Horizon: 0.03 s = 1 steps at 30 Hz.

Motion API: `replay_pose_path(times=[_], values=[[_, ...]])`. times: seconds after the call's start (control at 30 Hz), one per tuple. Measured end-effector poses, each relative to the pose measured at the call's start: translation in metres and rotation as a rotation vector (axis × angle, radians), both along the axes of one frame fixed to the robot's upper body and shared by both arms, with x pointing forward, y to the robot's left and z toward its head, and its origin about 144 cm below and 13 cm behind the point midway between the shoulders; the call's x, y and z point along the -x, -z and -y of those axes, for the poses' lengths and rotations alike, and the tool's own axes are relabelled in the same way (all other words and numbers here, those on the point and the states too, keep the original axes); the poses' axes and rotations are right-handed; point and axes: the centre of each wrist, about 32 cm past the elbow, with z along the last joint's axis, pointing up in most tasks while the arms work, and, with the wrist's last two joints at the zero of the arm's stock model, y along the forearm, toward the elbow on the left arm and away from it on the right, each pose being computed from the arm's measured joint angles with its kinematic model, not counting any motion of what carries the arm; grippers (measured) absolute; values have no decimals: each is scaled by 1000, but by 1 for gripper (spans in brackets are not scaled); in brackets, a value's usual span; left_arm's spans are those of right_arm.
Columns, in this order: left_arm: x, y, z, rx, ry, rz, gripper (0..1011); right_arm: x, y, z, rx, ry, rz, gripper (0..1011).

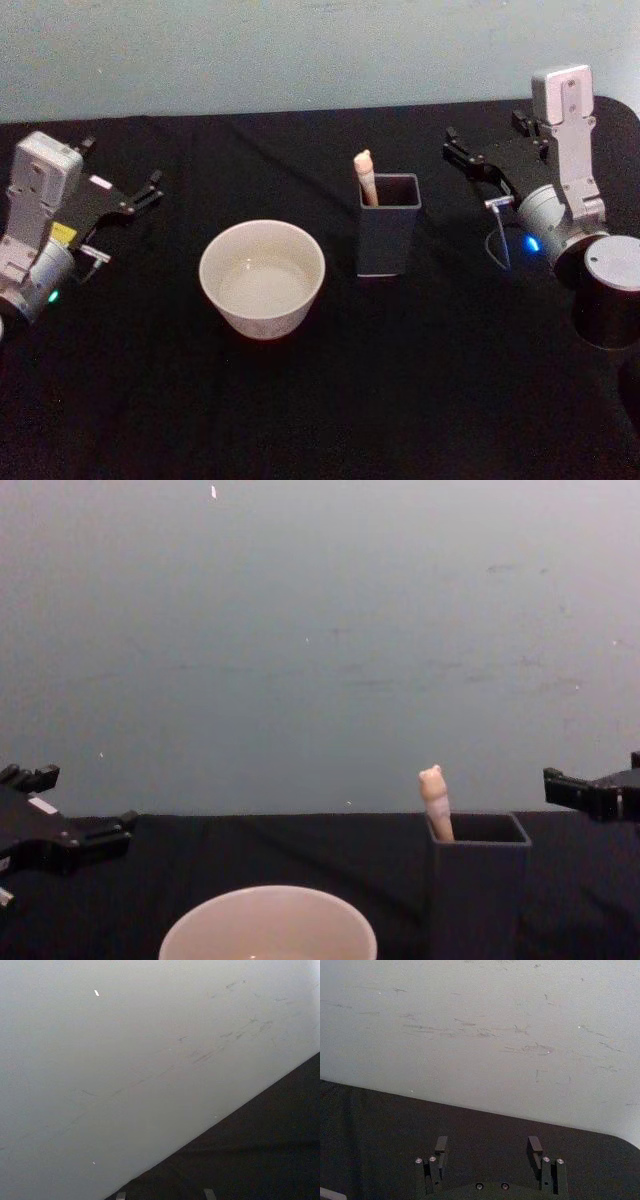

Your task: Pick up the stirring spoon with one hand, stir inside the cup, then place it back in its original position.

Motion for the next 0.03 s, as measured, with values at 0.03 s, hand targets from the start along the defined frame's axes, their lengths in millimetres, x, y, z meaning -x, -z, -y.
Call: replay_pose_path(times=[0.03], values=[[0, 0, 0, 0, 0, 0, 1001, 0, 0, 0, 0, 0, 0, 1002]])
